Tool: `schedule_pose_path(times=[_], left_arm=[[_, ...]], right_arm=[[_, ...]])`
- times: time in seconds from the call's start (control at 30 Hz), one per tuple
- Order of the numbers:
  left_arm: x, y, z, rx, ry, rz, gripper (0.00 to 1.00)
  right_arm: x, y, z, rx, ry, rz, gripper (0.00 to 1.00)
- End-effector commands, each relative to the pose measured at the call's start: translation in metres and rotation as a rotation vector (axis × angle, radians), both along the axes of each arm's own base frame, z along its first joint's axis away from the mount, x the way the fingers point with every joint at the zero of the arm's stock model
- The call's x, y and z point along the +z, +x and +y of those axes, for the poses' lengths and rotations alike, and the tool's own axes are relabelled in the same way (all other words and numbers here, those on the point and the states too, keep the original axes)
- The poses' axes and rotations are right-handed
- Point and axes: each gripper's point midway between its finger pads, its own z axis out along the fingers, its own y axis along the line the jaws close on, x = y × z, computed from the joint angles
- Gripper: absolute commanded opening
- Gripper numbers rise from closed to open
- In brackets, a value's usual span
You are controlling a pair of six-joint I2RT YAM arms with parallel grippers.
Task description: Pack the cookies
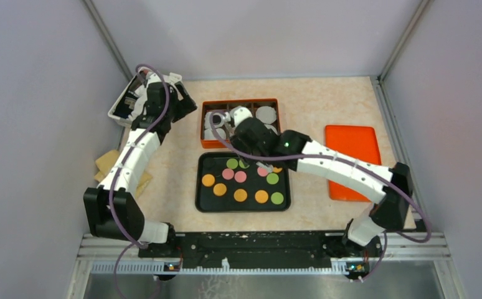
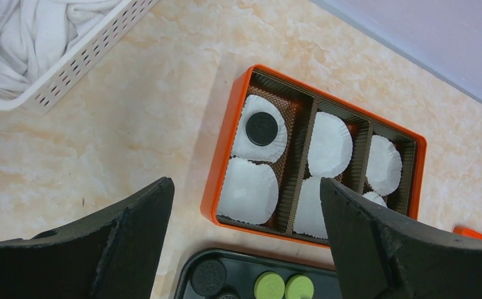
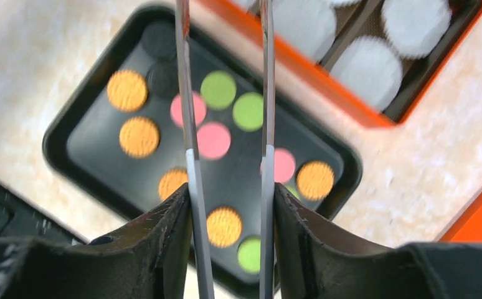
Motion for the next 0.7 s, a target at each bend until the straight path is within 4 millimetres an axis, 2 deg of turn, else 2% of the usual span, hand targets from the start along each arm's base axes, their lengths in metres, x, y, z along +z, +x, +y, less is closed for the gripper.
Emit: schedule_pose_path(times=[0.0,0.1,0.2,0.43,0.53,0.67], left_arm=[[0.002,0.016,0.001,0.006,-0.078,-0.015,0.93],[-0.008,0.018,-0.007,-0.050,-0.175,0.023,0.93],[-0.015,0.013,-0.018,-0.093,-0.224,0.051,0.92],[-0.015,-0.003,-0.021,-0.114,-0.236,0.045,0.91],[-0.010,-0.010,-0.020,-0.118,-0.229,0.028,0.91],[-0.005,-0.015,-0.018,-0.124,-0.211,0.000,0.92]], right_arm=[[-0.011,-0.051,-0.026,-0.025,0.016,0.054,0.45],[-0.033,-0.090,-0.041,-0.018,0.000,0.128,0.46],[-0.051,-0.120,-0.053,-0.028,-0.005,0.185,0.46],[-0.082,-0.178,-0.054,-0.007,-0.049,0.265,0.47],[-0.097,-0.188,-0.055,-0.003,-0.098,0.275,0.48],[-0.108,-0.189,-0.051,-0.008,-0.135,0.270,0.48]])
